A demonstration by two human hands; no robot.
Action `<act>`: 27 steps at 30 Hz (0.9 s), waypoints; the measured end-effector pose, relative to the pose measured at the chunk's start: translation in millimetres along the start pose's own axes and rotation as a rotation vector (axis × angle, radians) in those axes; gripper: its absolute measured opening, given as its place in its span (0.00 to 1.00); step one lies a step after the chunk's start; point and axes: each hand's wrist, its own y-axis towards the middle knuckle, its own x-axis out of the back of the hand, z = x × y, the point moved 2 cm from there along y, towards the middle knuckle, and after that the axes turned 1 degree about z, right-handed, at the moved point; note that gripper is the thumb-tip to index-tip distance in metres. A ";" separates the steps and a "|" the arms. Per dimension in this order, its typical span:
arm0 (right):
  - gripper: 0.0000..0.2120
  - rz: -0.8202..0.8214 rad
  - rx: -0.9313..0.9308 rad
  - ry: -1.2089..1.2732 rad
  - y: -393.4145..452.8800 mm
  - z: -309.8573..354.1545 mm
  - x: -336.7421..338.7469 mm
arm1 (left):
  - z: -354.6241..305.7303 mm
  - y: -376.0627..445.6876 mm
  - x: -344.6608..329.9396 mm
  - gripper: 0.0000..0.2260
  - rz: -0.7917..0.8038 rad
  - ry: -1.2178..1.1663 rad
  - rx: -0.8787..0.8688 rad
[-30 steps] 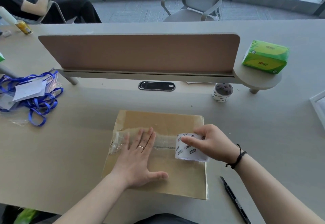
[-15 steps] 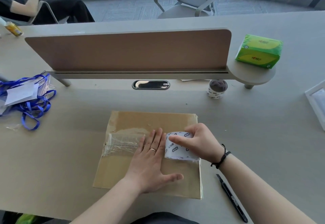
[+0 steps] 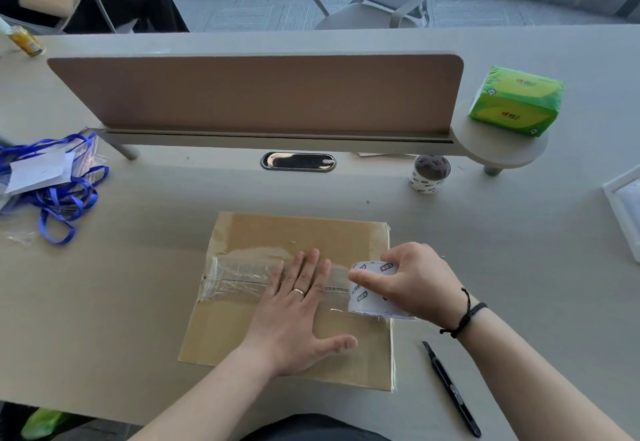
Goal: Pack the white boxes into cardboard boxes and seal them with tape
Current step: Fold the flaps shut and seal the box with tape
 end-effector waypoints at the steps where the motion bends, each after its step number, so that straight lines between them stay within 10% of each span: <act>1: 0.25 -0.004 0.002 -0.003 -0.1 0.1 -0.5 | 0.1 -0.2 -0.3 0.52 0.004 0.007 -0.002; 15: 0.33 -0.150 -0.033 -0.365 -5.5 -11.9 27.0 | -2.0 0.8 2.8 0.48 0.038 0.025 -0.016; 27: 0.32 -0.108 0.066 -0.065 -8.7 -46.9 28.2 | -9.5 3.1 7.5 0.30 0.013 -0.059 -0.013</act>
